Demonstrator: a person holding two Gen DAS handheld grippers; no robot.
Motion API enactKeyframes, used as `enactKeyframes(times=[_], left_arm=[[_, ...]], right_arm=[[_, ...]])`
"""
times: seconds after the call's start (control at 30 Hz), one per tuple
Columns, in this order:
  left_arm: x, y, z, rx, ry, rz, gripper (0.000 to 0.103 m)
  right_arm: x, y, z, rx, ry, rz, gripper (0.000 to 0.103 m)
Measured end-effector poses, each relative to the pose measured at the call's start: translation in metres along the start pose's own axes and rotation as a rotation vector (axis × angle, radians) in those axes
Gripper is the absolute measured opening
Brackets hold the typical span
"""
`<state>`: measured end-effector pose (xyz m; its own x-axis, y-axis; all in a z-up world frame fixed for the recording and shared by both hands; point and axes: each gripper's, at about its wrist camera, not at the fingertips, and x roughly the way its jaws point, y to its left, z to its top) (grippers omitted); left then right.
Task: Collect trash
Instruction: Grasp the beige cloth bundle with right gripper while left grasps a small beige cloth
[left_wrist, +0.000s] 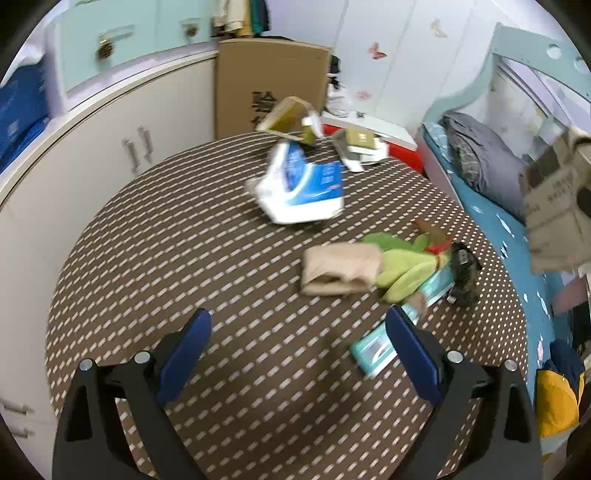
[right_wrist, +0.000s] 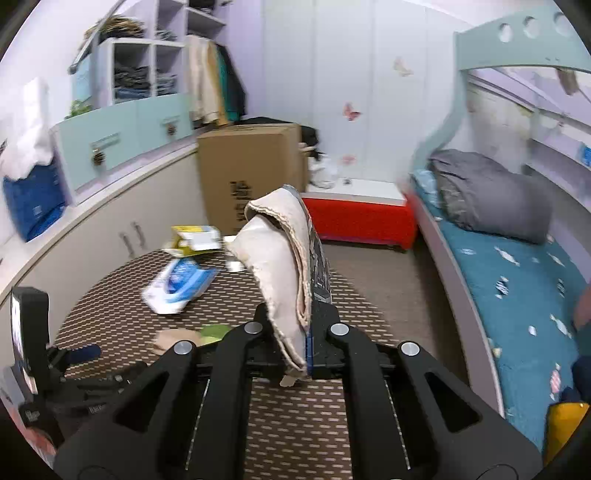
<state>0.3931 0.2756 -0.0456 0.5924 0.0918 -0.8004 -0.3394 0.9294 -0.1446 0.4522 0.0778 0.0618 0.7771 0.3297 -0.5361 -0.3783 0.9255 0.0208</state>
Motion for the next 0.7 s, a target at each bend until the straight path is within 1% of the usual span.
enactKeyframes(times=[0.13, 0.23, 0.3, 0.33, 0.37, 0.4, 0.43, 0.5, 0.53, 0.57, 0.6, 0.7], left_arm=[[0.033, -0.017, 0.015, 0.037, 0.057, -0.022, 0.093], [0.05, -0.02, 0.023, 0.041, 0.059, -0.039, 0.093], [0.06, -0.02, 0.025, 0.045, 0.081, -0.051, 0.092], [0.064, -0.02, 0.025, 0.054, 0.088, -0.066, 0.082], [0.063, -0.022, 0.026, 0.076, 0.069, -0.047, 0.064], [0.064, -0.024, 0.026, 0.098, 0.065, -0.027, 0.061], [0.062, -0.024, 0.026, 0.103, 0.062, -0.01, 0.061], [0.057, -0.022, 0.024, 0.088, 0.066, -0.039, 0.059], [0.054, -0.022, 0.023, 0.093, 0.062, -0.042, 0.058], [0.051, -0.023, 0.022, 0.097, 0.055, -0.036, 0.052], [0.046, -0.024, 0.021, 0.102, 0.043, -0.021, 0.043], [0.033, -0.025, 0.015, 0.102, 0.032, -0.014, 0.042]], right_arm=[[0.014, -0.03, -0.007, 0.032, 0.038, -0.055, 0.006], [0.03, -0.048, -0.015, 0.05, 0.084, -0.088, 0.006], [0.041, -0.058, -0.023, 0.068, 0.115, -0.091, 0.006], [0.045, -0.061, -0.025, 0.076, 0.124, -0.089, 0.006], [0.047, -0.064, -0.026, 0.081, 0.129, -0.092, 0.006], [0.049, -0.066, -0.029, 0.087, 0.136, -0.097, 0.006], [0.05, -0.067, -0.03, 0.092, 0.139, -0.096, 0.006], [0.049, -0.068, -0.033, 0.101, 0.141, -0.091, 0.006], [0.048, -0.07, -0.034, 0.101, 0.139, -0.09, 0.006], [0.045, -0.071, -0.035, 0.102, 0.138, -0.09, 0.006], [0.043, -0.072, -0.036, 0.106, 0.137, -0.092, 0.006], [0.035, -0.076, -0.039, 0.114, 0.135, -0.092, 0.006]])
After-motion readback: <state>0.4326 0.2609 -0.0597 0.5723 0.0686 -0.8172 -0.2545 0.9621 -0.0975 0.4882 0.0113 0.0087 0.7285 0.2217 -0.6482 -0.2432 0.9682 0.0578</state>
